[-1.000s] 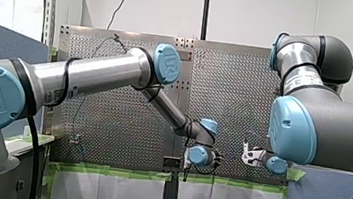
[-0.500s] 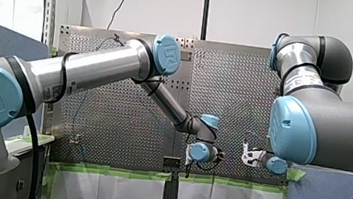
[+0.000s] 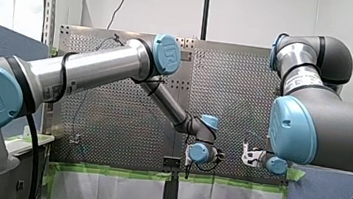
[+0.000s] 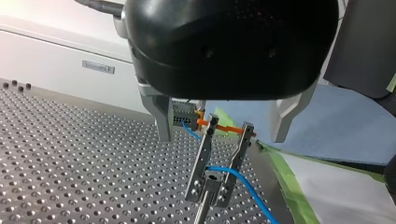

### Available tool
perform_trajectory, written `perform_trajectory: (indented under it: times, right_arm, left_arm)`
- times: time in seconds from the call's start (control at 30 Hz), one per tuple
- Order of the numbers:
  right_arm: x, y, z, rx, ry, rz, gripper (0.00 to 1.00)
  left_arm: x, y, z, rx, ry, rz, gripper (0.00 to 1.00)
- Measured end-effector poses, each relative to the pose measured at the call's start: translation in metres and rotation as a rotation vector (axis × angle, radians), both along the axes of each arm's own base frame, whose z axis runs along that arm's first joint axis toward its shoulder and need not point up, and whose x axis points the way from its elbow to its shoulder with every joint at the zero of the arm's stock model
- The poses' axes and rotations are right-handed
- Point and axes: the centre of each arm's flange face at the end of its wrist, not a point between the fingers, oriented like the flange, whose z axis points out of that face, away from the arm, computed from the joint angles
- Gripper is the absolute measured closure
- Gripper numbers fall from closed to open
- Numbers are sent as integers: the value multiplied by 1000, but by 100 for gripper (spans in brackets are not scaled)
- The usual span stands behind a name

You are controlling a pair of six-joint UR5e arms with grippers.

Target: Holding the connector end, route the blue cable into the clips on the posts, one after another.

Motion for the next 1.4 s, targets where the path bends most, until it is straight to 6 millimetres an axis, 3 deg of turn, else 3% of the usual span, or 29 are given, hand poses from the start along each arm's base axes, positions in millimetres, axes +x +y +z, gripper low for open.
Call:
perform_trajectory:
  times: [0.8, 1.0, 1.4]
  right_arm:
    - [0, 0, -1, 5, -4, 1, 100]
    - [-2, 0, -2, 6, -7, -2, 100]
    - [-1, 0, -2, 7, -7, 0, 100]
  left_arm:
    - [-6, 3, -1, 33, 20, -9, 0]
    - [-12, 4, 16, 17, -2, -15, 0]
    - [-18, 13, 70, -102, -65, 16, 0]
